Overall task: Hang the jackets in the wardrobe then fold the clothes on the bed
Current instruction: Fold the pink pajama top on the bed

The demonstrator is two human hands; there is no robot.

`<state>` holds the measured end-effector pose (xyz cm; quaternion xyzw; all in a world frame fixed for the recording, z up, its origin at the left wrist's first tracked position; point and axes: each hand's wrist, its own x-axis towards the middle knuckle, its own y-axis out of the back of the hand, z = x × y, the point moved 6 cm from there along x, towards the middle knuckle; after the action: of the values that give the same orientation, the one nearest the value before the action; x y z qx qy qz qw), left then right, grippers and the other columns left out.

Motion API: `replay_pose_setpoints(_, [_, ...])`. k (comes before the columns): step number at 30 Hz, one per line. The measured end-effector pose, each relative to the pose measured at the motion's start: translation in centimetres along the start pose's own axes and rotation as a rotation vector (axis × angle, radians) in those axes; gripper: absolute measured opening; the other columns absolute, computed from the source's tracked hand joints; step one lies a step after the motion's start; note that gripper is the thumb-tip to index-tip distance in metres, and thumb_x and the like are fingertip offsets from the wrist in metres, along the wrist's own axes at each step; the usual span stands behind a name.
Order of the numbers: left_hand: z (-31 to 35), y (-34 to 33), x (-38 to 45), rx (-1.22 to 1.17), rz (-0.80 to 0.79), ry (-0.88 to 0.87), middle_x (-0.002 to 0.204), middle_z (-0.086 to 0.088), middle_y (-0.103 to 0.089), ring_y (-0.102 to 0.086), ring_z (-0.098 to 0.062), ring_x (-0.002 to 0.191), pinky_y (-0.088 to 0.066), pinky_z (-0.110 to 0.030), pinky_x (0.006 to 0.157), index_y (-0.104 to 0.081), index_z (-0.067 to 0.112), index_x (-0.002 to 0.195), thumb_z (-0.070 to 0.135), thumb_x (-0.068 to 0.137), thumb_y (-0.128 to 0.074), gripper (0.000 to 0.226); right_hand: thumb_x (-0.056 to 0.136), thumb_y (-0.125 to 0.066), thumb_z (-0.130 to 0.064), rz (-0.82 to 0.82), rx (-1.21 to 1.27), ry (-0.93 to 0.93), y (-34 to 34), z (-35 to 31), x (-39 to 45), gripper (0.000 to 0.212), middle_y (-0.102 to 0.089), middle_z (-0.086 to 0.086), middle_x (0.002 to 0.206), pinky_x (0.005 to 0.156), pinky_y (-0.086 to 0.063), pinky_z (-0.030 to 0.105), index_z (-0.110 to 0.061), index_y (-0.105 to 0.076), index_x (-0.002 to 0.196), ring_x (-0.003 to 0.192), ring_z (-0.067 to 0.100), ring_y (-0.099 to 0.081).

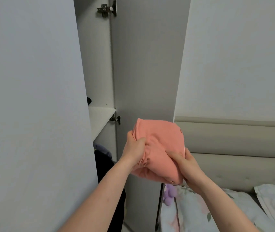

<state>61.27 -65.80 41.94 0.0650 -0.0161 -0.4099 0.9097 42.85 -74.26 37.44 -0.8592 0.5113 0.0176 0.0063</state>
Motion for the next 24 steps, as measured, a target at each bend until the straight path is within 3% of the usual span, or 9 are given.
replay_pose_setpoints(2, [1.2, 0.9, 1.7, -0.057, 0.035, -0.001, 0.1, 0.004, -0.058, -0.056, -0.011, 0.074, -0.045, -0.011, 0.042, -0.042, 0.02, 0.126, 0.007, 0.093, -0.055, 0.038, 0.087, -0.079, -0.034, -0.03, 0.002, 0.03, -1.5, -1.2, 2.5, 0.052, -0.071, -0.007, 0.121, 0.088, -0.056, 0.032, -0.027, -0.054, 0.132, 0.108, 0.011, -0.07])
replay_pose_setpoints(3, [1.3, 1.5, 2.8, -0.07, 0.052, 0.006, 0.094, 0.003, -0.057, -0.054, -0.01, 0.066, -0.041, -0.01, 0.035, -0.042, 0.021, 0.124, 0.006, 0.094, -0.053, 0.035, 0.087, -0.079, -0.035, -0.048, -0.012, 0.038, -2.3, -1.8, 3.9, 0.052, -0.071, -0.008, 0.122, 0.089, -0.056, 0.033, -0.028, -0.054, 0.132, 0.108, 0.011, -0.07])
replay_pose_setpoints(5, [1.8, 2.6, 5.0, -0.109, 0.11, 0.017, 0.092, -0.001, -0.06, -0.057, -0.011, 0.058, -0.043, -0.014, 0.034, -0.045, 0.019, 0.124, 0.007, 0.092, -0.052, 0.035, 0.086, -0.08, -0.039, -0.077, -0.039, 0.052, -3.7, -3.0, 6.7, 0.055, -0.07, -0.01, 0.122, 0.095, -0.056, 0.037, -0.03, -0.053, 0.133, 0.109, 0.01, -0.069])
replay_pose_setpoints(9, [2.5, 4.8, 9.2, -0.145, 0.228, 0.014, 0.115, -0.004, -0.06, -0.059, -0.015, 0.071, -0.045, -0.016, 0.035, -0.043, 0.023, 0.13, 0.012, 0.091, -0.054, 0.042, 0.087, -0.077, -0.043, -0.211, -0.077, 0.074, -6.9, -4.8, 12.0, 0.06, -0.069, -0.013, 0.126, 0.099, -0.055, 0.038, -0.032, -0.048, 0.138, 0.112, 0.009, -0.068])
replay_pose_setpoints(12, [2.8, 6.4, 12.4, -0.129, 0.327, -0.017, 0.122, -0.004, -0.061, -0.062, -0.019, 0.084, -0.052, -0.025, 0.054, -0.043, 0.026, 0.134, 0.017, 0.088, -0.056, 0.048, 0.088, -0.076, -0.042, -0.292, -0.075, 0.082, -9.4, -5.5, 16.1, 0.059, -0.069, -0.013, 0.126, 0.093, -0.056, 0.032, -0.031, -0.047, 0.139, 0.111, 0.007, -0.069])
replay_pose_setpoints(17, [3.4, 8.9, 17.1, -0.087, 0.493, -0.065, 0.133, -0.003, -0.058, -0.059, -0.027, 0.112, -0.05, -0.044, 0.099, -0.038, 0.029, 0.145, 0.018, 0.087, -0.055, 0.061, 0.088, -0.077, -0.036, -0.358, -0.041, 0.089, -13.8, -6.4, 22.7, 0.052, -0.072, -0.01, 0.122, 0.093, -0.056, 0.033, -0.028, -0.053, 0.134, 0.108, 0.008, -0.07])
replay_pose_setpoints(24, [4.0, 13.0, 20.8, -0.146, 0.728, -0.064, 0.147, -0.01, -0.048, -0.052, -0.033, 0.128, -0.043, -0.047, 0.112, -0.027, 0.02, 0.155, 0.014, 0.09, -0.054, 0.071, 0.086, -0.077, -0.032, -0.419, -0.06, 0.087, -20.8, -9.6, 29.2, 0.049, -0.069, -0.005, 0.116, 0.078, -0.054, 0.029, -0.021, -0.055, 0.129, 0.101, 0.012, -0.068])
